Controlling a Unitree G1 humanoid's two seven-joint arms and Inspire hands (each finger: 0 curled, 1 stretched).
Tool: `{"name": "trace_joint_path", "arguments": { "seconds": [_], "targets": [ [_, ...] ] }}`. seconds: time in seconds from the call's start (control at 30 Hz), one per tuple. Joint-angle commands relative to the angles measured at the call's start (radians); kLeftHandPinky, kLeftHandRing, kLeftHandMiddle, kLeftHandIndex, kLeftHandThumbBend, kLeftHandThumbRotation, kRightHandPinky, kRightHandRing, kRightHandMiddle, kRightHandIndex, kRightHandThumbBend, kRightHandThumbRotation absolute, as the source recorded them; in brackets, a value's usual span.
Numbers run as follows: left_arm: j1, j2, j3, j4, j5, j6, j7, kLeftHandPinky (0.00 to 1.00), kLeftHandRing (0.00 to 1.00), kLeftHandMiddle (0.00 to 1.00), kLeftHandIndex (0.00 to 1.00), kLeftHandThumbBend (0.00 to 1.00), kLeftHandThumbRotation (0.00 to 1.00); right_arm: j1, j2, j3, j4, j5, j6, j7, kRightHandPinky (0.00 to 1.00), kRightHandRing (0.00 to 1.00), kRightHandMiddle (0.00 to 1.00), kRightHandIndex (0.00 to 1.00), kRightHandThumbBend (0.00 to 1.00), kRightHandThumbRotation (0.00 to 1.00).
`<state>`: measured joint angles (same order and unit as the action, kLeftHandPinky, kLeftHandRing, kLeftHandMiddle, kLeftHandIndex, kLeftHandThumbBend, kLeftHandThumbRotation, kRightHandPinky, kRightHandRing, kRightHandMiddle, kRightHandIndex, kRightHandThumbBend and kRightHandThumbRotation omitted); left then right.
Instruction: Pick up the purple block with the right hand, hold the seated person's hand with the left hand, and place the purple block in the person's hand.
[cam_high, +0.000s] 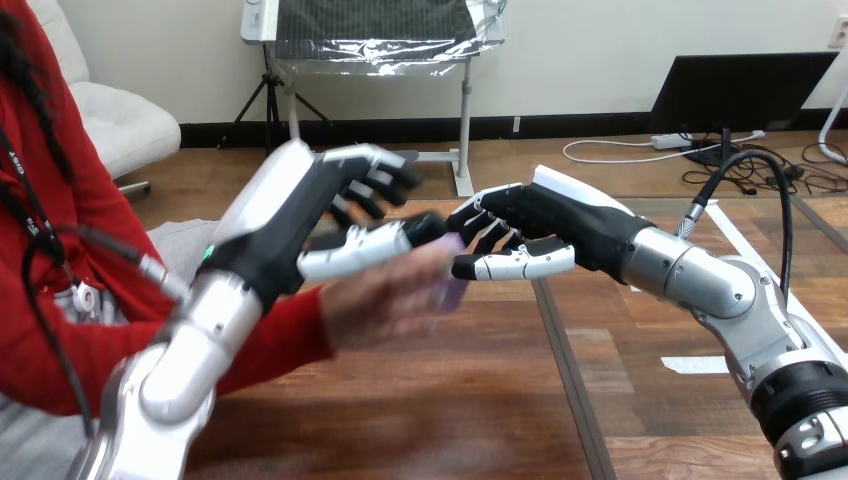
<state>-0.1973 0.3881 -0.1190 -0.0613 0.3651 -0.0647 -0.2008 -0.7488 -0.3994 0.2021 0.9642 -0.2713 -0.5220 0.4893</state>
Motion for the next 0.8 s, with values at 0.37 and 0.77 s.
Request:
{"name": "trace_joint_path", "arguments": {
  "seconds": [0.37, 0.77],
  "targets": [
    [0.126, 0.002, 0.044, -0.089, 0.007, -0.042, 0.059, 0.56, 0.66, 0.68, 0.67, 0.81, 0.82, 0.008, -0.015, -0.03, -0.001, 0.038, -0.035, 0.009, 0.58, 0.67, 0.72, 0.72, 0.77, 0.62],
    [0.213, -0.024, 0.056, -0.086, -0.035, -0.116, 0.1, 0.57, 0.68, 0.7, 0.68, 0.76, 0.77, 0.027, -0.022, -0.033, -0.002, 0.052, -0.048, 0.015, 0.58, 0.68, 0.72, 0.72, 0.86, 0.7]
  ]
}}
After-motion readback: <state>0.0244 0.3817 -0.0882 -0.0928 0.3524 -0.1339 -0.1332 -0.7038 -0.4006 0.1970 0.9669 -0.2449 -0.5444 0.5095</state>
